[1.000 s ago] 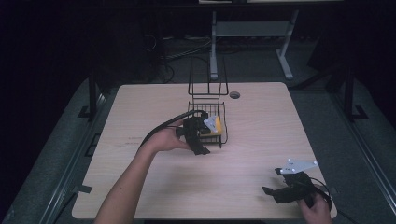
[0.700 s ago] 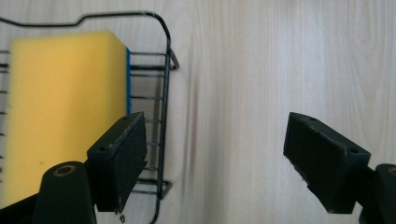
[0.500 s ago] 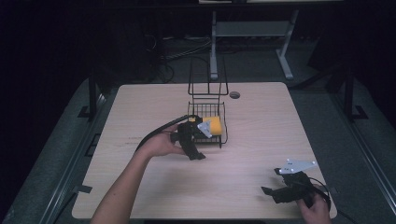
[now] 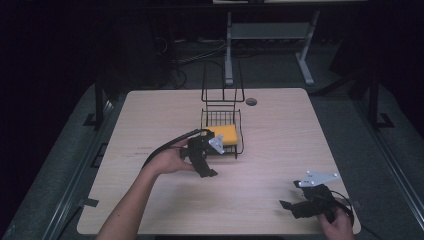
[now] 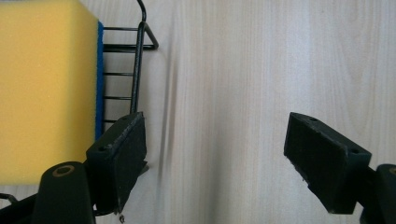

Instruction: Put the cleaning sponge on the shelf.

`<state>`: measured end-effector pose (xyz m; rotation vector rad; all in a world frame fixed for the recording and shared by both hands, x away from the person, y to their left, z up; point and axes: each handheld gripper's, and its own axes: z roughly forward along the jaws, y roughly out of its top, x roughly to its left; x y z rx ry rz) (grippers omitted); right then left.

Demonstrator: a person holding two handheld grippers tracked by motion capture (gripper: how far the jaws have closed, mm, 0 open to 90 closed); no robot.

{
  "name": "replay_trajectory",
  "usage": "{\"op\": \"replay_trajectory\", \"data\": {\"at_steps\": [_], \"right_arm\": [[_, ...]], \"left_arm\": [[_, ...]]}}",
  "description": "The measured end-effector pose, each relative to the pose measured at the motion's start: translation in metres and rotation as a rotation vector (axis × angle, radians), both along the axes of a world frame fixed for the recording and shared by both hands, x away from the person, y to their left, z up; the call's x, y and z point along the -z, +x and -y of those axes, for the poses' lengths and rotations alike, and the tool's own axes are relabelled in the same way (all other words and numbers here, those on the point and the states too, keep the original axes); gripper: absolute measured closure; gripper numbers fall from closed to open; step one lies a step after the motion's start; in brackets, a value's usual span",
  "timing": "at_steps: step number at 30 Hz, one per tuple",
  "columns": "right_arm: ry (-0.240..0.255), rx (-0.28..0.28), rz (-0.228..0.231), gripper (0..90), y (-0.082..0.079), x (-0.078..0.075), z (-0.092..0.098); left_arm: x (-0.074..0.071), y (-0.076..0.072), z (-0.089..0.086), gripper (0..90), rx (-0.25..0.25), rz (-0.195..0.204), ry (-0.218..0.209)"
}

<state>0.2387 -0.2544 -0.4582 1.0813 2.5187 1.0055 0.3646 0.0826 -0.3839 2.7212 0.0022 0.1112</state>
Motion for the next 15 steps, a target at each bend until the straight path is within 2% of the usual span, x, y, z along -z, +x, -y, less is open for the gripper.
{"op": "replay_trajectory", "data": {"at_steps": [6, 10, 15], "right_arm": [[-0.001, -0.011, 0.004, 13.8, 0.001, 0.001, -0.001], [-0.004, -0.016, 0.006, 13.8, 0.001, 0.001, -0.001], [-0.006, -0.015, 0.001, 13.8, 0.001, 0.001, -0.002]], "left_arm": [[-0.002, -0.005, 0.001, 20.4, 0.007, 0.008, 0.002], [-0.001, -0.009, -0.001, 20.4, 0.003, 0.010, -0.019], [0.003, -0.012, -0.003, 20.4, -0.003, 0.001, -0.011]]}}
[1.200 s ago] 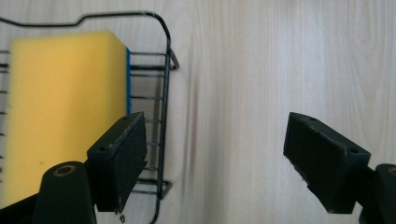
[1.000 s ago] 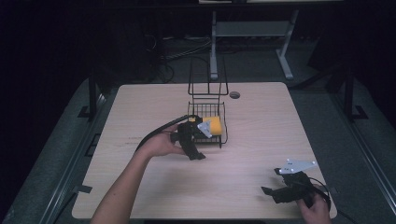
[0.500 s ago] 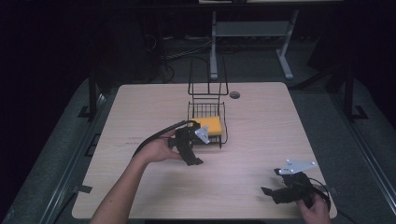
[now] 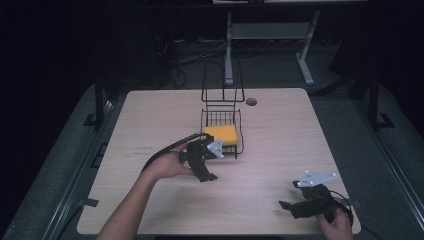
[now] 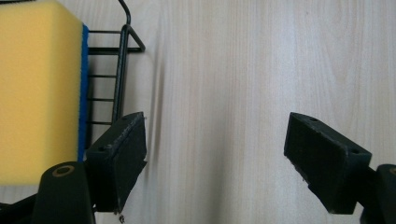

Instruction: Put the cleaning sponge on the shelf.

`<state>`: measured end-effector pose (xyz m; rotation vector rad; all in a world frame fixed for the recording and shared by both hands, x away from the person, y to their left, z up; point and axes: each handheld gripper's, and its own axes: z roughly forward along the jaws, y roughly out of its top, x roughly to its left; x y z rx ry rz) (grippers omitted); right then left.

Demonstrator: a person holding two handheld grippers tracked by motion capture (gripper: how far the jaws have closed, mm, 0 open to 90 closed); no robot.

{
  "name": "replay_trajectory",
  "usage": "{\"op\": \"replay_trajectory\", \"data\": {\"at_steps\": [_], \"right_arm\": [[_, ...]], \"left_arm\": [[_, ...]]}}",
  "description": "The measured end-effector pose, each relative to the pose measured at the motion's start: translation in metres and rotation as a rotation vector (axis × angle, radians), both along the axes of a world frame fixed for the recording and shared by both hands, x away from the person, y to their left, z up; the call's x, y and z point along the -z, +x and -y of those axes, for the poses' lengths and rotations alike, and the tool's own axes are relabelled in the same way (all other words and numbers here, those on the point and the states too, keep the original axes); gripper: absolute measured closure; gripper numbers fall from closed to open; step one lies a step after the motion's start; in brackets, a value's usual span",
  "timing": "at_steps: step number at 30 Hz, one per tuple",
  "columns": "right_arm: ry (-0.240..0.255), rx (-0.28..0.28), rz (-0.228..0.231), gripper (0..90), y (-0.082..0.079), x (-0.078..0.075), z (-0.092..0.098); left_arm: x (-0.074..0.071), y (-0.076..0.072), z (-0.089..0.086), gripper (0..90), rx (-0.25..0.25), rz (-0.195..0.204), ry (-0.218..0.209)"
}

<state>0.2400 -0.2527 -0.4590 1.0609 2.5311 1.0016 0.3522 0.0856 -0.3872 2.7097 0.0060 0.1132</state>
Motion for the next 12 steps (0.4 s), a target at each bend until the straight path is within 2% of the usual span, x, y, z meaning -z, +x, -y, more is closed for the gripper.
{"op": "replay_trajectory", "data": {"at_steps": [12], "right_arm": [[-0.001, -0.004, 0.002, 13.8, -0.001, 0.000, -0.002]], "left_arm": [[0.006, -0.011, -0.007, 20.2, -0.004, -0.002, -0.007]]}}
